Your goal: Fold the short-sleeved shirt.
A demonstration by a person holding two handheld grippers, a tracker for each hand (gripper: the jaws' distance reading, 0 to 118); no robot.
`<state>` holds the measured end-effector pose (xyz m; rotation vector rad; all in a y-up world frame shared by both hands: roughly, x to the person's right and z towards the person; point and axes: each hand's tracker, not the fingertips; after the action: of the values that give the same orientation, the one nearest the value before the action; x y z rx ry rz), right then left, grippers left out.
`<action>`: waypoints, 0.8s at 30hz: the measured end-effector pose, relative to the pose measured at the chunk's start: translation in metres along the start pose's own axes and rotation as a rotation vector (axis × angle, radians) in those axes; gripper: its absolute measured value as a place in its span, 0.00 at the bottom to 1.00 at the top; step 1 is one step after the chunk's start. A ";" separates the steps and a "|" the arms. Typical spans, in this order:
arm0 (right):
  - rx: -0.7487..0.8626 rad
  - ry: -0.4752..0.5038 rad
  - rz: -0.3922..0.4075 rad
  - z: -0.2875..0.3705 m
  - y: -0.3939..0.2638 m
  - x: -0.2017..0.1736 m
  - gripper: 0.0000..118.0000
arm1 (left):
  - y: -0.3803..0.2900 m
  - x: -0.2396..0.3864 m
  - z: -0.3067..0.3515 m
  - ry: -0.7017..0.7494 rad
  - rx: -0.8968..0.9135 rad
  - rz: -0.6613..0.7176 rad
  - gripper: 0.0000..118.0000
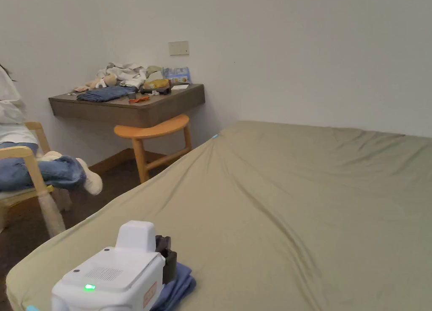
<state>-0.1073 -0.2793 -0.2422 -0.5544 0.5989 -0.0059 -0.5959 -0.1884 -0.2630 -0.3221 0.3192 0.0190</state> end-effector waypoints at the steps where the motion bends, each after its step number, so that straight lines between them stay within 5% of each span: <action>1: 0.013 -0.013 0.000 0.005 0.002 0.001 0.01 | -0.003 0.020 0.016 0.014 0.047 0.002 0.00; 6: 0.120 -0.125 0.049 0.044 0.018 0.001 0.01 | -0.009 0.104 0.083 -0.107 0.221 0.042 0.00; 13: 0.264 -0.306 0.100 0.098 0.046 0.010 0.01 | -0.011 0.212 0.126 -0.349 0.238 0.032 0.00; 24: 0.356 -0.554 0.083 0.149 0.058 0.042 0.01 | -0.002 0.292 0.161 -0.383 0.260 -0.059 0.00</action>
<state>-0.0012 -0.1631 -0.1910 -0.1671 0.0723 0.1145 -0.2693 -0.1493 -0.2085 -0.0657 -0.0690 -0.0184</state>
